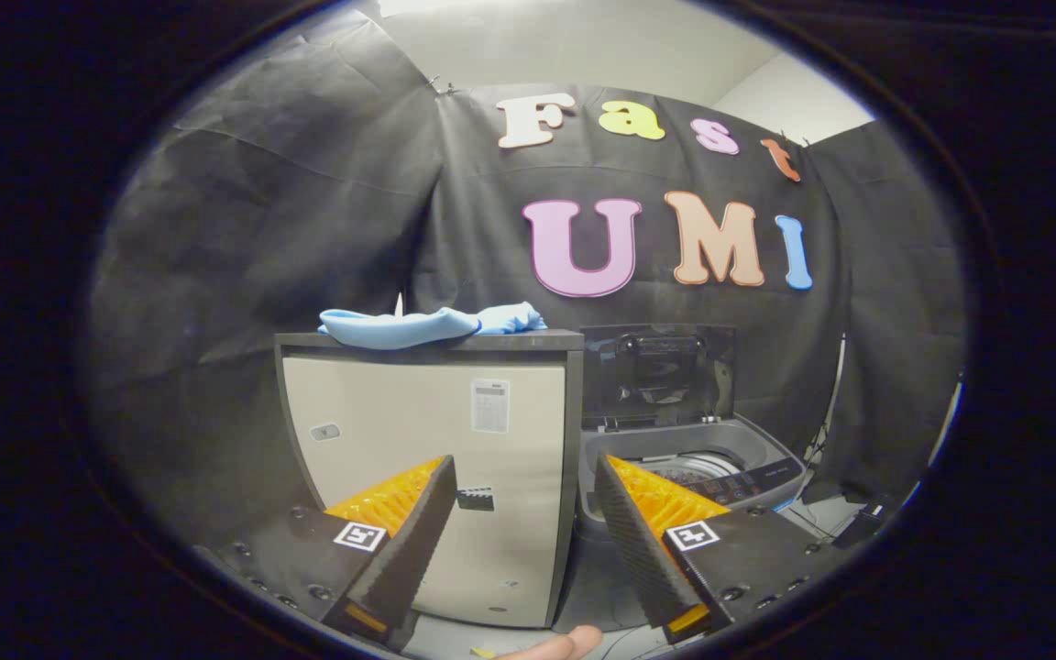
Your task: Put the clothes into the washing machine and then close the washing machine lid.
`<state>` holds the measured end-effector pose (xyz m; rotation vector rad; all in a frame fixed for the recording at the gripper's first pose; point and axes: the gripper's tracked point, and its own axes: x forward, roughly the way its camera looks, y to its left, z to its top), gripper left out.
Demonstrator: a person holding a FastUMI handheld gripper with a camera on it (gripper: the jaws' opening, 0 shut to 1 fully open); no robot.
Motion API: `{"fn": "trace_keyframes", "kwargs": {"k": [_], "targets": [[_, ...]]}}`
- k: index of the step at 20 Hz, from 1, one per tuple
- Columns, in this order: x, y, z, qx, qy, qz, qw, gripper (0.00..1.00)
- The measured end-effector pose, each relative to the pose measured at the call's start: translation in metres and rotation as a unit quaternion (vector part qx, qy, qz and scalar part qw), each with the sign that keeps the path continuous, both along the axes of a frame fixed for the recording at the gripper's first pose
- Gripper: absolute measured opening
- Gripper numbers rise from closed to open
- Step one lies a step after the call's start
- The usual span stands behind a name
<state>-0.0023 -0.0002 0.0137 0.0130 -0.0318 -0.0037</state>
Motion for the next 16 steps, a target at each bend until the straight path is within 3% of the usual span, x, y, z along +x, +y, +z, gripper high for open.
{"fn": "trace_keyframes", "kwargs": {"k": [7,10,13,16], "targets": [[0.007,0.008,0.005,-0.015,0.01,-0.003,1.0,0.95],[0.011,0.009,0.019,-0.007,0.012,-0.018,1.0,0.95],[0.016,0.0,0.032,-0.012,0.023,-0.059,0.998,0.96],[0.034,0.027,0.058,-0.008,0.012,-0.034,0.999,0.97]]}}
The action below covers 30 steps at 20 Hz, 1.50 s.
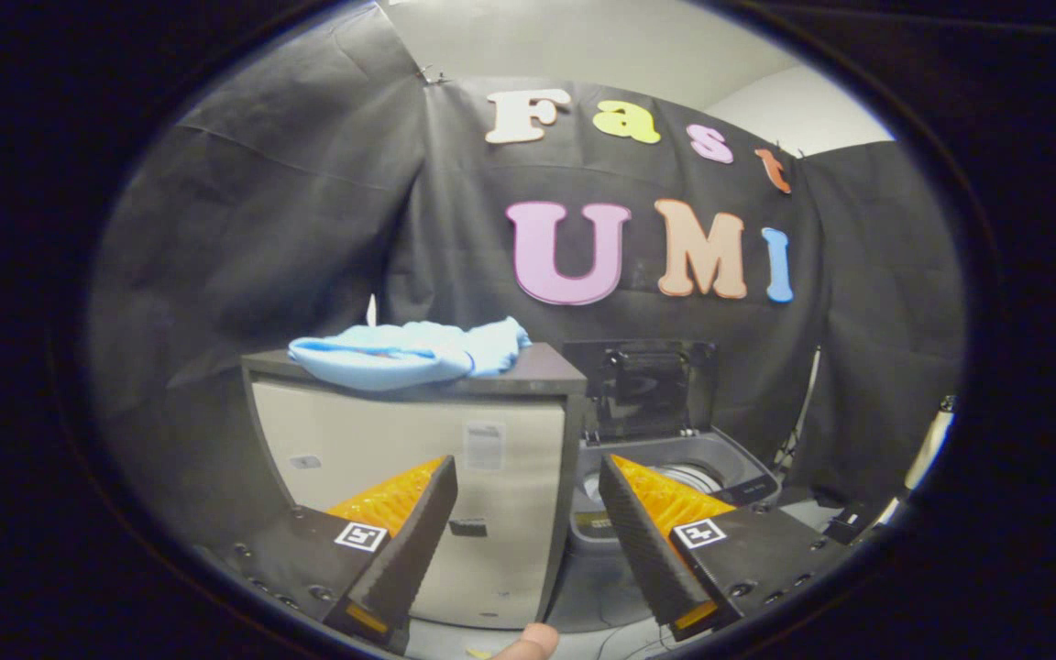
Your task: Put the clothes into the washing machine and then close the washing machine lid.
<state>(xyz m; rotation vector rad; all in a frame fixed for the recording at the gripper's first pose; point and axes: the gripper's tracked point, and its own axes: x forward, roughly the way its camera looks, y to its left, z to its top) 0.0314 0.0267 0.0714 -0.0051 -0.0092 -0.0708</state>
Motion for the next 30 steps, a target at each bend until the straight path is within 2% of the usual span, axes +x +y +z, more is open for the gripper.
{"fn": "trace_keyframes", "kwargs": {"k": [7,9,12,18,20,22,25,26,27,30], "targets": [[0.059,0.028,0.082,-0.018,0.008,0.003,1.0,0.98],[0.08,0.029,0.103,-0.024,0.016,-0.012,1.0,0.98],[0.118,0.046,0.109,-0.015,0.052,-0.007,0.998,0.98],[0.197,0.076,0.082,-0.01,0.157,0.013,0.987,0.98],[0.211,0.078,0.065,-0.018,0.204,0.009,0.979,0.98],[0.225,0.084,0.06,-0.018,0.22,0.027,0.975,0.98],[0.246,0.101,0.057,0.03,0.226,0.053,0.972,0.98],[0.249,0.109,0.044,0.047,0.244,0.065,0.966,0.97],[0.25,0.111,0.028,0.049,0.269,0.059,0.96,0.97],[0.251,0.105,0.03,0.032,0.256,0.029,0.966,0.95]]}}
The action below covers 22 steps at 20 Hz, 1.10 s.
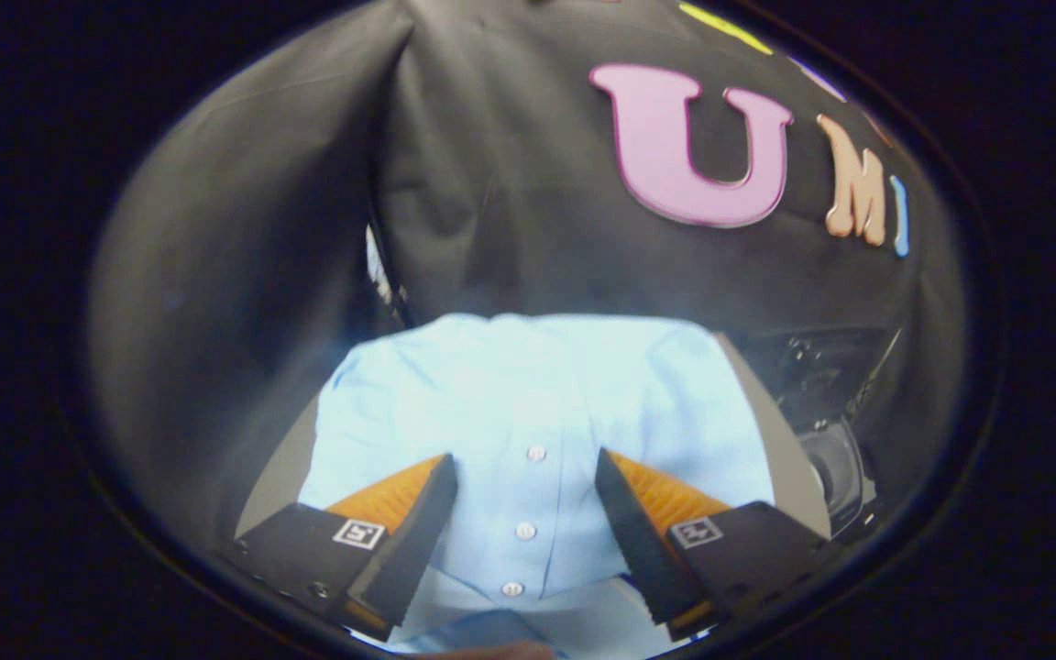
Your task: Put the clothes into the washing machine and then close the washing machine lid.
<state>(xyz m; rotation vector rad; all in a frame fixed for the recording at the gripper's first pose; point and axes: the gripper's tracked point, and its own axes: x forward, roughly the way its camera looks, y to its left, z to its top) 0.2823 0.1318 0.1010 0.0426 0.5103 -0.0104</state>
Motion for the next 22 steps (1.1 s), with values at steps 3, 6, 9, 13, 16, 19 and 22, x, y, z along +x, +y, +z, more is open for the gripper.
{"fn": "trace_keyframes", "kwargs": {"k": [3,6,9,13,16,19,22], "targets": [[0.002,-0.002,-0.002,0.0,-0.001,-0.01,1.0,0.9],[0.003,-0.001,0.0,-0.003,-0.012,-0.005,1.0,0.79],[0.0,-0.006,-0.001,-0.019,-0.017,0.0,1.0,0.47],[-0.015,-0.008,0.002,-0.017,-0.019,0.025,0.999,0.31],[-0.026,-0.01,0.0,0.032,-0.02,0.023,0.999,0.03],[-0.035,-0.026,0.018,0.038,-0.052,0.031,0.997,0.03],[-0.039,-0.047,0.044,0.072,-0.101,0.032,0.992,0.03]]}}
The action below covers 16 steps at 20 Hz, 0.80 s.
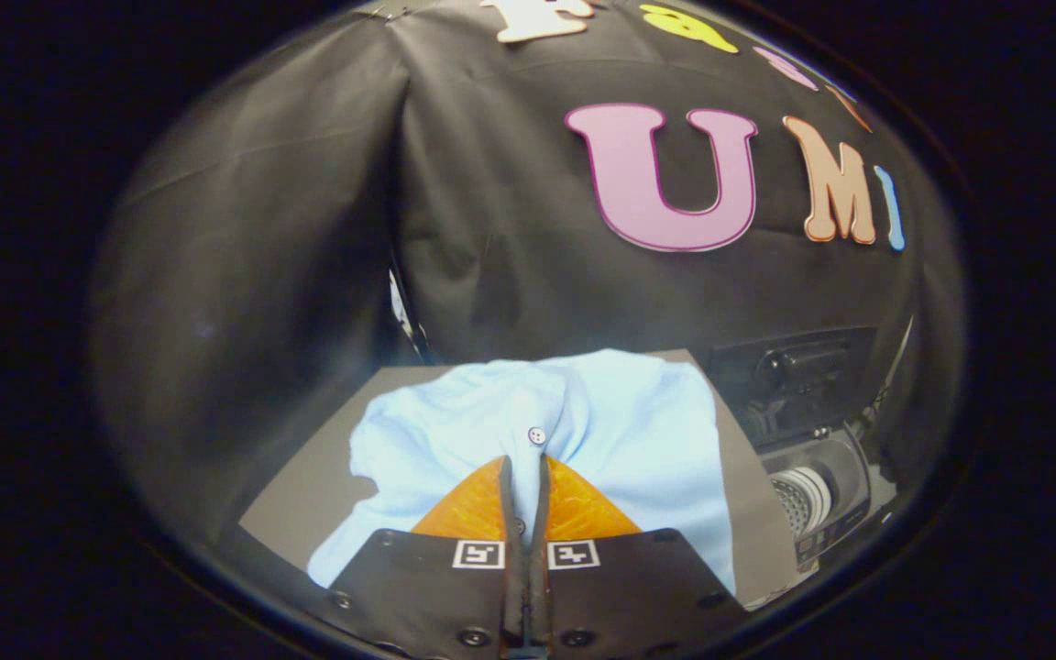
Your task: Put the clothes into the washing machine and then close the washing machine lid.
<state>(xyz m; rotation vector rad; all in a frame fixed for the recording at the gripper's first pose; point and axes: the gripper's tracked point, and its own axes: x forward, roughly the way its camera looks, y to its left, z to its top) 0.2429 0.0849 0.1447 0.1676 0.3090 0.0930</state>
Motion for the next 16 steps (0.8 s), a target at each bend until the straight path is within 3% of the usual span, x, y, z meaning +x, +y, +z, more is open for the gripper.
{"fn": "trace_keyframes", "kwargs": {"k": [7,13,16], "targets": [[-0.016,-0.118,0.057,-0.052,-0.074,-0.067,0.994,0.03],[-0.027,-0.233,0.071,-0.067,-0.101,-0.138,0.983,0.02],[-0.027,-0.27,0.061,-0.082,-0.102,-0.147,0.981,0.03]]}}
